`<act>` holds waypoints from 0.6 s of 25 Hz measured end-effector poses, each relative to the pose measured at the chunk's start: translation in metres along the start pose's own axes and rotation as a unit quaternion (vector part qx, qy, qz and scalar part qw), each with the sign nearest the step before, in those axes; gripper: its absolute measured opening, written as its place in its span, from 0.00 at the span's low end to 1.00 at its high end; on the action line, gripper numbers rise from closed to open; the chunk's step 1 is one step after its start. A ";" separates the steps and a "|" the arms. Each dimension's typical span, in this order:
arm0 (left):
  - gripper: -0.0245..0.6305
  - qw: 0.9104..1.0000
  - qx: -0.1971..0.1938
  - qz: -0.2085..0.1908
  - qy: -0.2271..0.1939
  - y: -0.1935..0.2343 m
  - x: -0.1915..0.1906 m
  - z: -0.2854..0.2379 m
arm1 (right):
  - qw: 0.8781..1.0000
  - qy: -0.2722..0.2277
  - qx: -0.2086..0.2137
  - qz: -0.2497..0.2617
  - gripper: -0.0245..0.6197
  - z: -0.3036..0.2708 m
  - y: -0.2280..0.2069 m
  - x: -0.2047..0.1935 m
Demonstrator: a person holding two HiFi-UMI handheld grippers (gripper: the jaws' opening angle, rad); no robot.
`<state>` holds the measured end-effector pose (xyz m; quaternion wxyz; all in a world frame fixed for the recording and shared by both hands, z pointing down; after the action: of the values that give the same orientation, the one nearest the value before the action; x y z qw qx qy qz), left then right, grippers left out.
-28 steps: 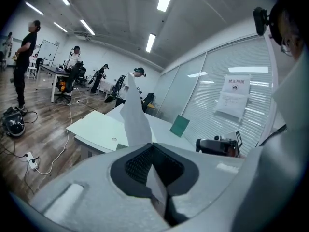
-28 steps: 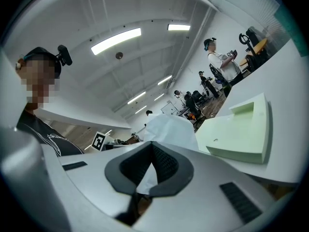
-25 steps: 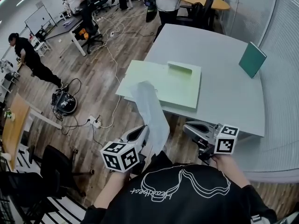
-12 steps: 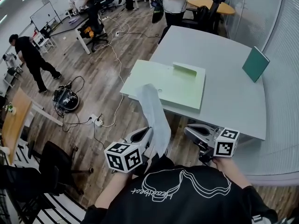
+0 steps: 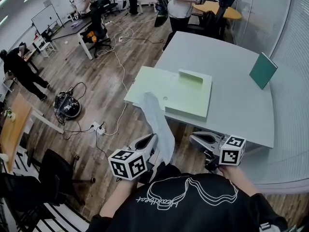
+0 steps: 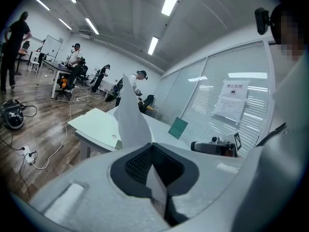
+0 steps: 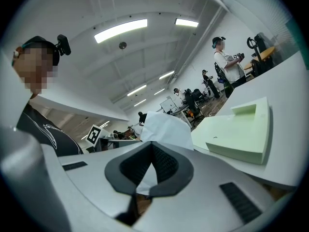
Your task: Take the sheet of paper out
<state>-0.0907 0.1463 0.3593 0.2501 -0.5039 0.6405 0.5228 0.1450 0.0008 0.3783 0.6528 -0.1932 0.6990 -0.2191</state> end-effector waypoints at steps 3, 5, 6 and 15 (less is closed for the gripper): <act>0.06 1.000 -0.004 -0.001 -0.001 -0.003 0.005 -0.002 | 1.000 0.000 0.001 0.001 0.05 0.001 -0.001 0.003; 0.06 1.000 -0.007 0.000 -0.001 -0.002 0.004 -0.002 | 1.000 -0.001 -0.002 0.000 0.05 0.002 -0.001 0.002; 0.06 1.000 -0.009 0.000 0.000 -0.001 0.003 -0.003 | 1.000 -0.001 -0.004 -0.001 0.05 0.002 -0.001 0.000; 0.06 1.000 -0.017 0.011 0.014 0.005 -0.014 -0.015 | 1.000 0.006 -0.023 -0.010 0.05 0.008 -0.010 -0.015</act>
<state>-0.0873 0.1374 0.3781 0.2270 -0.5083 0.6401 0.5295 0.1535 0.0006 0.3957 0.6412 -0.2143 0.7060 -0.2107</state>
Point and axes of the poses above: the fingertips, and each gripper's own axes: z backward along the fingers, y to its left, x out of its top, the point moved 10 cm from there along z, backward along the fingers, and after that the axes turned 1 degree about -z, right-handed, at the moved point
